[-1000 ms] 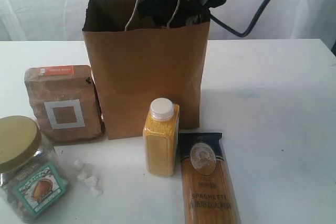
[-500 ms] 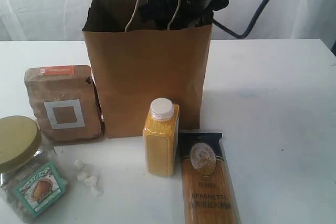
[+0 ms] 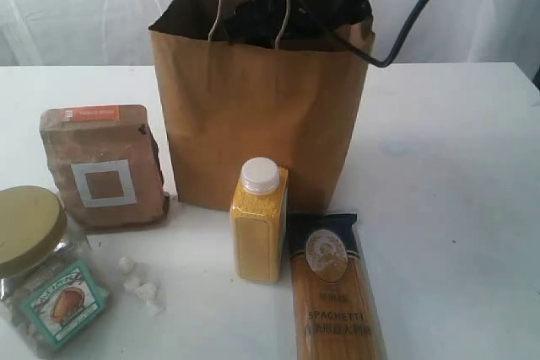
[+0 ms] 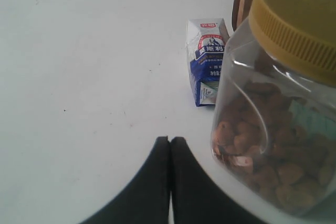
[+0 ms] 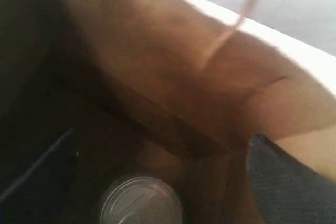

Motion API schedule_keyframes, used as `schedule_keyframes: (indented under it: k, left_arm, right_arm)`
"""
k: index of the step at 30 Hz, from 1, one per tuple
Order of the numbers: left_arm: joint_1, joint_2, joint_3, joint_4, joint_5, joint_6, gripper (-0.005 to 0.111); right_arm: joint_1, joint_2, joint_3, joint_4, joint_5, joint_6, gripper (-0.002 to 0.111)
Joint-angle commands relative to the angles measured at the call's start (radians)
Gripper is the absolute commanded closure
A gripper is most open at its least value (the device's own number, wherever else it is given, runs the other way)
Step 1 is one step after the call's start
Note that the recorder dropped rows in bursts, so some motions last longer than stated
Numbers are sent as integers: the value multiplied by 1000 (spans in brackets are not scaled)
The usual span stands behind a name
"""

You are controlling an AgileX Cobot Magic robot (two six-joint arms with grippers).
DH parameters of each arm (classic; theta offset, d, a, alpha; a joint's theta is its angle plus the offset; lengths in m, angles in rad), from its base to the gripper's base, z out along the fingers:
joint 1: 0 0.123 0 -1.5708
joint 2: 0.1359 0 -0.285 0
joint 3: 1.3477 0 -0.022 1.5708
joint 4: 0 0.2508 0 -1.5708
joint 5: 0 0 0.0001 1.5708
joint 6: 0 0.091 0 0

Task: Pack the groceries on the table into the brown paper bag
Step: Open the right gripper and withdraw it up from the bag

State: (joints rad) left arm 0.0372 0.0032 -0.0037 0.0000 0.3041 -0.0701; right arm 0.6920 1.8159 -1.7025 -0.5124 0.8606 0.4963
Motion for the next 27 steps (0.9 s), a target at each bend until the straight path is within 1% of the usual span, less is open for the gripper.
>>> schedule_keyframes:
  k: [1,8,16,23,25,27]
  left_arm:
    - [-2,-3,4,-6,2,-1,107]
    - [-2,-3,4,-6,2,-1,107]
    - [-2,-3,4,-6,2,-1,107]
    - [-2,-3,4,-6,2,-1,107]
    - [-2,-3,4,-6,2,-1,107]
    - [-2,-3,4,-6,2,-1,107]
  right_arm:
    - [-6,-2,-6,0,6,6,26]
    - [-4,-13,-13,3,4,6,27]
    - [-4,-122,-80,15,8,6,27]
    - [-4,-265,-92,19,125,-3,27]
    - [-4,-295,-92,-4,181,-46,27]
    - [-4,-313,-92,-78,251,-114,27]
